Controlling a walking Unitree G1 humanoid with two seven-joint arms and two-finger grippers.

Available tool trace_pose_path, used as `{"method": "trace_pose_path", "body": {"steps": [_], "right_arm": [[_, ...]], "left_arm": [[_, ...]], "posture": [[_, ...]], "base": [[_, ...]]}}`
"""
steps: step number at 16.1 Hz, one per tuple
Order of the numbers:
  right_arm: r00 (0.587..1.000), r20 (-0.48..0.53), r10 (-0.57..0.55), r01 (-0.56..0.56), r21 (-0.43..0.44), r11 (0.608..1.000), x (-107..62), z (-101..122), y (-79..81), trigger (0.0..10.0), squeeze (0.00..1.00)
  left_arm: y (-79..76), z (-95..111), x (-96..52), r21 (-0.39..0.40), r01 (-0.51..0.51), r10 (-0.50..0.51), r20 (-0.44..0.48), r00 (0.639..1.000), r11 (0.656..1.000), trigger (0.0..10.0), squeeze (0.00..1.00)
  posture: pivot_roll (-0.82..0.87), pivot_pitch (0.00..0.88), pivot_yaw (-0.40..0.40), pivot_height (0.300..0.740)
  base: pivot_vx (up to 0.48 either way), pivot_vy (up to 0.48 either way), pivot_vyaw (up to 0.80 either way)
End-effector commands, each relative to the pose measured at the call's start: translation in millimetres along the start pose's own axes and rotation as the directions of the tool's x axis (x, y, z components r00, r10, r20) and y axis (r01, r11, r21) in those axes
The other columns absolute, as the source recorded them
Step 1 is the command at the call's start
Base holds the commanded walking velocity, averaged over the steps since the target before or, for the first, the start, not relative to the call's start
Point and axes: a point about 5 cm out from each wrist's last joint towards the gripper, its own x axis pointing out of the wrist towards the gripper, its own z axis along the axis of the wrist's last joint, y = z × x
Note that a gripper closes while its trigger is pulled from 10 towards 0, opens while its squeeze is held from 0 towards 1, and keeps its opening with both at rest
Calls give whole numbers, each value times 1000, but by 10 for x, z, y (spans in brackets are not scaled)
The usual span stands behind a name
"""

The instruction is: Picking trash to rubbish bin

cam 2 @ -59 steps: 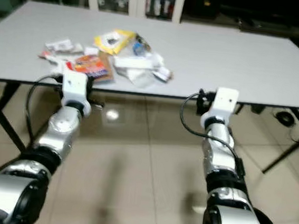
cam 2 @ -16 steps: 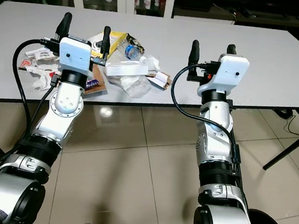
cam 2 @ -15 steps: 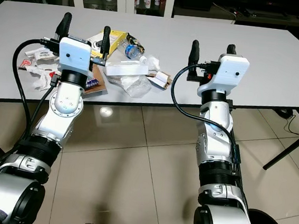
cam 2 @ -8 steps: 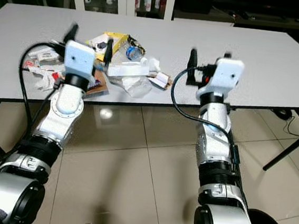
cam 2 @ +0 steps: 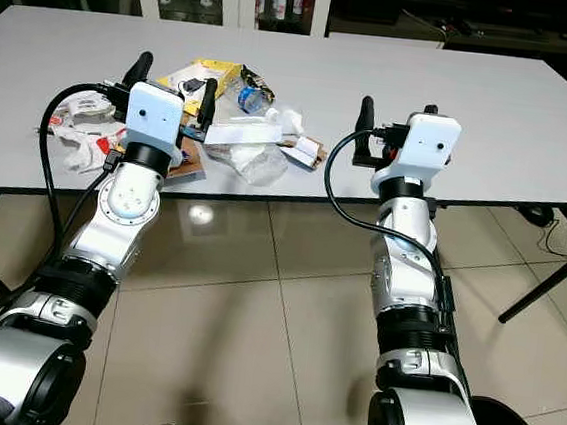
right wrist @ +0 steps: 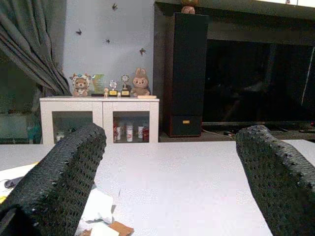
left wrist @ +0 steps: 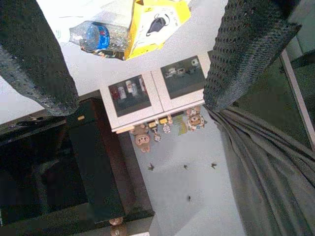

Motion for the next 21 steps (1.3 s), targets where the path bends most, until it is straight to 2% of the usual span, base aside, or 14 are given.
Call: {"method": "trace_pose_path", "body": {"steps": [1,7,8,9,10,15,21], "right_arm": [[1000,-3,0,0,-10,1000,22,16,-17,10000,39],[1000,-3,0,0,-10,1000,22,16,-17,10000,39],[975,-221,-32,27,-23,999,-102,-343,-81,10000,0],[910,-411,-48,42,-25,999,-302,-675,-137,10000,0],[898,-438,-49,44,-21,999,-344,-729,-149,10000,0],[904,-424,-44,45,-9,999,-327,-718,-151,10000,0],[909,-415,-32,35,-1,999,-313,-707,-144,10000,0]], "left_arm": [[-17,14,19,-1,14,-14,-1,1000,1000,10000,1000],[-17,14,19,-1,14,-14,-1,1000,1000,10000,1000],[-99,-355,-165,-47,55,-64,-229,971,997,10000,0],[-189,-689,-438,-87,67,-99,-428,899,994,10000,0],[-200,-749,-500,-95,61,-98,-461,882,994,10000,0],[-84,-757,-470,-112,5,-56,-463,884,994,10000,0],[-70,-729,-433,-115,5,-56,-445,894,993,10000,0]], "posture": [[33,0,-41,740],[33,0,-41,740],[27,0,-39,740],[28,0,-41,740],[30,0,-43,740],[33,0,-44,740],[31,0,-42,740]], "base": [[0,0,0],[0,0,0],[0,0,0],[0,0,0],[0,0,0],[0,0,0],[0,0,0]]}}
